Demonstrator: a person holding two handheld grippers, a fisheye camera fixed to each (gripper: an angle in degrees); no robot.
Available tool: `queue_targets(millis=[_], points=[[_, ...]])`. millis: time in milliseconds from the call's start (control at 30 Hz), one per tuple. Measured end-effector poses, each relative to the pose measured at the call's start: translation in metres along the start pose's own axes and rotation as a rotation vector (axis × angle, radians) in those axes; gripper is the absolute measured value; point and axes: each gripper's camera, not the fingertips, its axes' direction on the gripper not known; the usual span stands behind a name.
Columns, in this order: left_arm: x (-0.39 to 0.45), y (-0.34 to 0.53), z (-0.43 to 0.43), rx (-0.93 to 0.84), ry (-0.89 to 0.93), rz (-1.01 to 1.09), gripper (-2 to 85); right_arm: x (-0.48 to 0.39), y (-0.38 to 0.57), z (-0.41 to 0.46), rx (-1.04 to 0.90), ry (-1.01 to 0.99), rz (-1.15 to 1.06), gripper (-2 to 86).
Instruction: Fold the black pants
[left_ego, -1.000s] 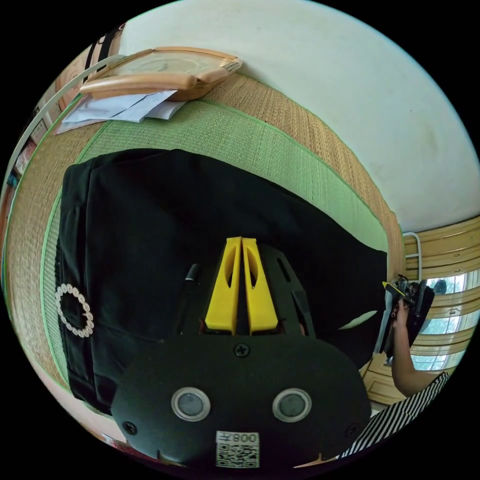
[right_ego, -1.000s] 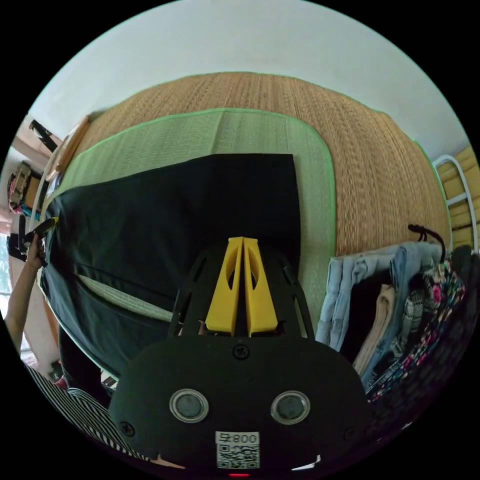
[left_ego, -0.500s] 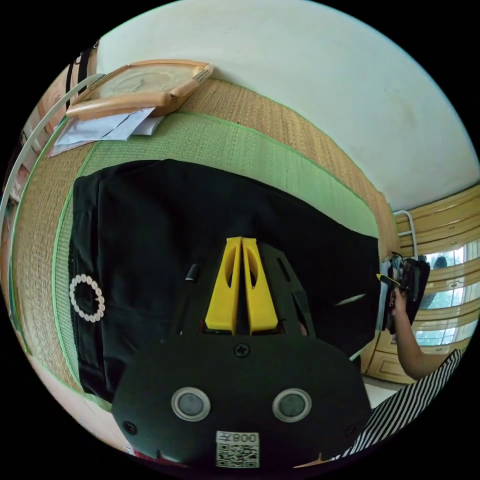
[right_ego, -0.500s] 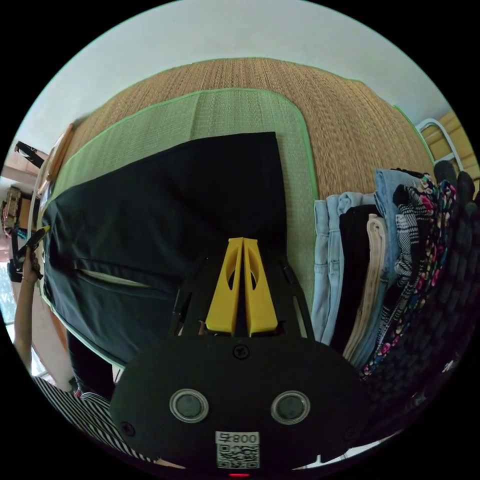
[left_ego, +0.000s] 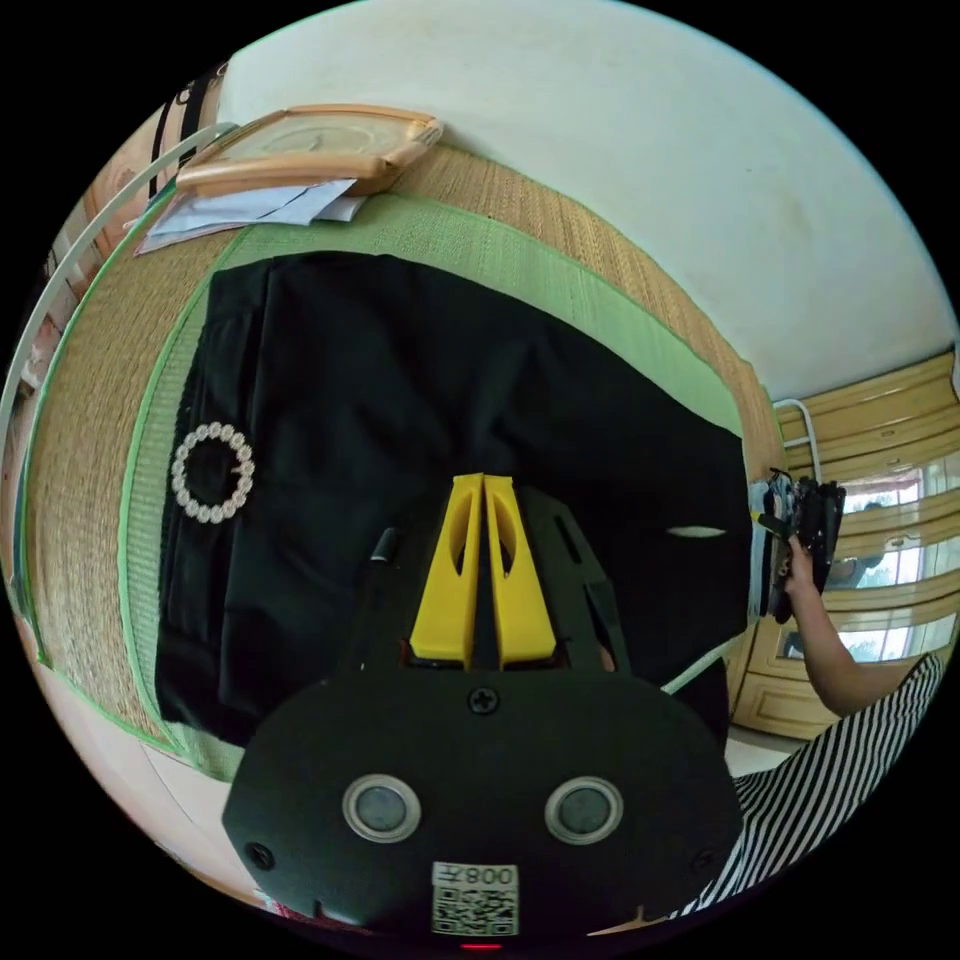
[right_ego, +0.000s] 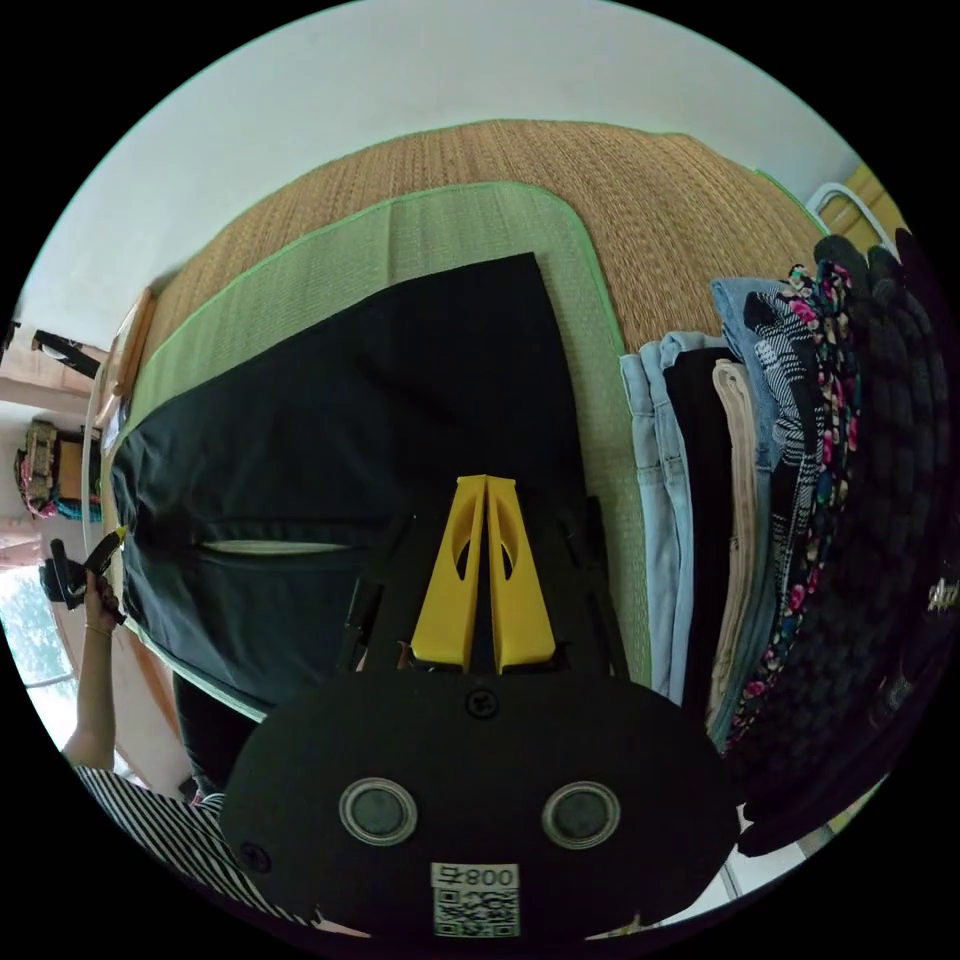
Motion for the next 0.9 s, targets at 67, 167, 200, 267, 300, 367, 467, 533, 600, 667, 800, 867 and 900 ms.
queue_targets(millis=[67, 167, 200, 267, 300, 367, 467, 533, 600, 667, 800, 867, 900], points=[[-0.006, 0.031, -0.015, -0.014, -0.021, 0.004, 0.1, -0.012, 0.013, -0.002, 0.002, -0.013, -0.020, 0.0], [-0.015, 0.070, -0.031, -0.027, -0.074, -0.016, 0.1, -0.034, 0.041, -0.001, -0.017, -0.060, -0.058, 0.0], [-0.017, 0.078, -0.034, -0.030, -0.080, -0.023, 0.1, -0.043, 0.056, 0.001, -0.027, -0.077, -0.070, 0.0], [-0.030, 0.102, -0.042, -0.052, -0.100, -0.065, 0.1, -0.057, 0.080, 0.004, -0.050, -0.095, -0.088, 0.0], [-0.033, 0.108, -0.043, -0.056, -0.108, -0.078, 0.1, -0.065, 0.096, 0.007, -0.066, -0.092, -0.095, 0.0], [-0.047, 0.123, -0.045, -0.084, -0.122, -0.123, 0.1, -0.075, 0.120, 0.013, -0.095, -0.094, -0.112, 0.0], [-0.057, 0.133, -0.046, -0.097, -0.122, -0.119, 0.1, -0.089, 0.152, 0.033, -0.161, -0.039, -0.142, 0.0], [-0.061, 0.134, -0.049, -0.110, -0.095, -0.135, 0.1, -0.099, 0.167, 0.046, -0.176, 0.028, -0.190, 0.0], [-0.064, 0.134, -0.052, -0.129, -0.089, -0.132, 0.1, -0.100, 0.167, 0.046, -0.182, 0.028, -0.169, 0.1], [-0.064, 0.135, -0.056, -0.142, -0.100, -0.122, 0.1, -0.099, 0.162, 0.048, -0.197, 0.021, -0.156, 0.1], [-0.062, 0.141, -0.063, -0.142, -0.119, -0.127, 0.0, -0.103, 0.161, 0.049, -0.197, 0.033, -0.179, 0.1], [-0.056, 0.149, -0.070, -0.134, -0.126, -0.100, 0.0, -0.104, 0.165, 0.047, -0.193, 0.041, -0.174, 0.1], [-0.054, 0.151, -0.072, -0.133, -0.125, -0.087, 0.0, -0.106, 0.170, 0.046, -0.179, 0.051, -0.169, 0.1]])
